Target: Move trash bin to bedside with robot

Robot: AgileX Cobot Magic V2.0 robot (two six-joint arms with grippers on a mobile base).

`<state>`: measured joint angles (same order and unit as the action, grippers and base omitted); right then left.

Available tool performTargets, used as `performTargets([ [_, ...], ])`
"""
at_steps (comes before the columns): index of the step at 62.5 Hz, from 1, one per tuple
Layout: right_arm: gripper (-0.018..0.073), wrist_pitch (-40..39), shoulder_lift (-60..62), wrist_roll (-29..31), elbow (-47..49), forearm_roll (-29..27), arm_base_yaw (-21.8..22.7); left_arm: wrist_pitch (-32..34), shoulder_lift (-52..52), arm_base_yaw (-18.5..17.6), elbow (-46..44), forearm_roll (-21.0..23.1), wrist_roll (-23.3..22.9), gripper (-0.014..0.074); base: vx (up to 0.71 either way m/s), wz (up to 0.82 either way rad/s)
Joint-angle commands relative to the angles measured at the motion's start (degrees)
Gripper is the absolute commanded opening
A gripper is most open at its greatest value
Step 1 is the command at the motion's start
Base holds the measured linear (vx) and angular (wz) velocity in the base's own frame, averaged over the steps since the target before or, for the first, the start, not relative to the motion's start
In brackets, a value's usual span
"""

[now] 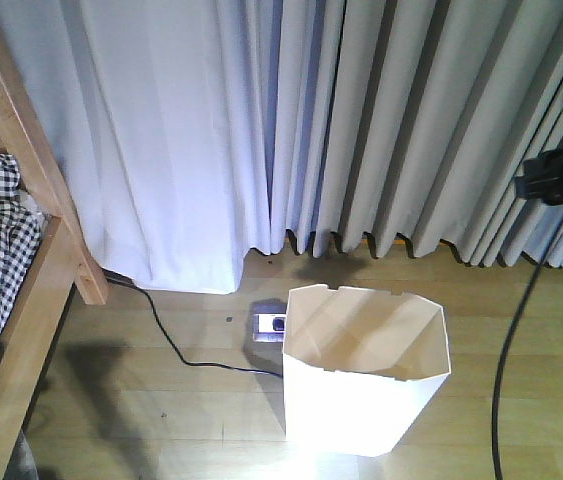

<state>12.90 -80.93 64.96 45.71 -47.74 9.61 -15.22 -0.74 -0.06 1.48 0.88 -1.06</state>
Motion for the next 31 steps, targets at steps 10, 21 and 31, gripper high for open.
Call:
performTargets([
  [10,0.0438,-3.3,21.1,0.5,-7.9,-5.8,0.3,4.0,-0.8,-0.1,1.1,0.2,-0.3,-0.0007,0.00,0.00],
  [21,0.0438,-0.6,36.6,0.5,-16.0,-11.4,0.3,4.0,-0.8,-0.1,1.1,0.2,-0.3,-0.0007,0.00,0.00],
  [31,0.0438,1.6,50.5,0.6,-21.1,-14.8,0.3,4.0,-0.8,-0.1,1.1,0.2,-0.3,-0.0007,0.00,0.00],
])
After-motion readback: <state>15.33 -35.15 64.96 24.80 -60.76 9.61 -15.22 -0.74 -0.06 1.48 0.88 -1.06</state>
